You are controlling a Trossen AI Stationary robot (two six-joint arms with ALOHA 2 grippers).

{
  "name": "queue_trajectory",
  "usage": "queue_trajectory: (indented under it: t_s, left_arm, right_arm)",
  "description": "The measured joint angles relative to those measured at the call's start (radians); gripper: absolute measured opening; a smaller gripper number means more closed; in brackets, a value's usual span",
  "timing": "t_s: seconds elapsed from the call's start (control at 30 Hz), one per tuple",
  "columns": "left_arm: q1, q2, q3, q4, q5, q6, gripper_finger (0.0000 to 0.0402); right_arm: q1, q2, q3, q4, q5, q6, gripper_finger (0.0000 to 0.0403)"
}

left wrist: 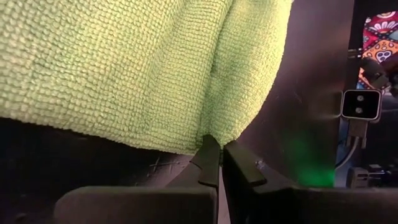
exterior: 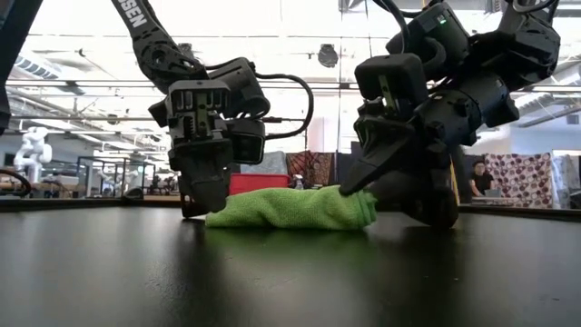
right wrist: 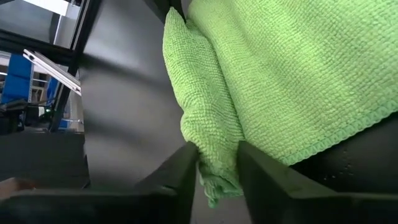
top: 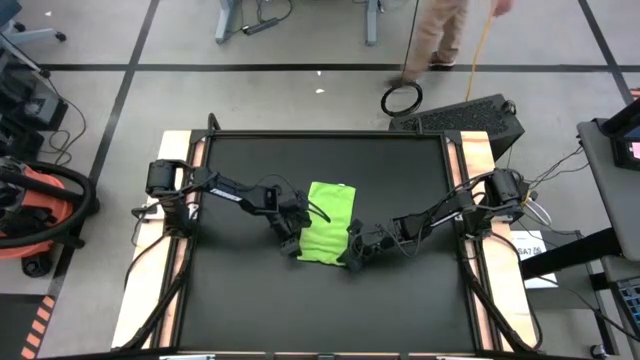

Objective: Roll towel
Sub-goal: Roll the green microfiber cloth

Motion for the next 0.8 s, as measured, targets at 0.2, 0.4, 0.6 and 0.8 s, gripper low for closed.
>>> queue_trajectory:
  t_s: [0.2, 0.4, 0.6, 0.8]
  left_arm:
    - [0.001, 0.000, 0.000, 0.000, 0.005, -0.017, 0.0008]
    - [0.001, 0.000, -0.001, 0.000, 0.008, -0.020, 0.0008]
    - [0.001, 0.001, -0.001, -0.012, 0.019, -0.020, 0.0008]
    - [0.001, 0.001, -0.001, -0.021, 0.020, -0.024, 0.0008]
  right_arm:
    - [0.000, -0.029, -0.002, -0.028, -0.001, -0.031, 0.0158]
    - [0.000, -0.103, -0.009, -0.172, 0.020, -0.124, 0.0162]
    - [0.018, -0.227, -0.011, -0.354, 0.098, -0.303, 0.0162]
    - [0.122, -0.323, -0.005, -0.358, 0.167, -0.639, 0.0162]
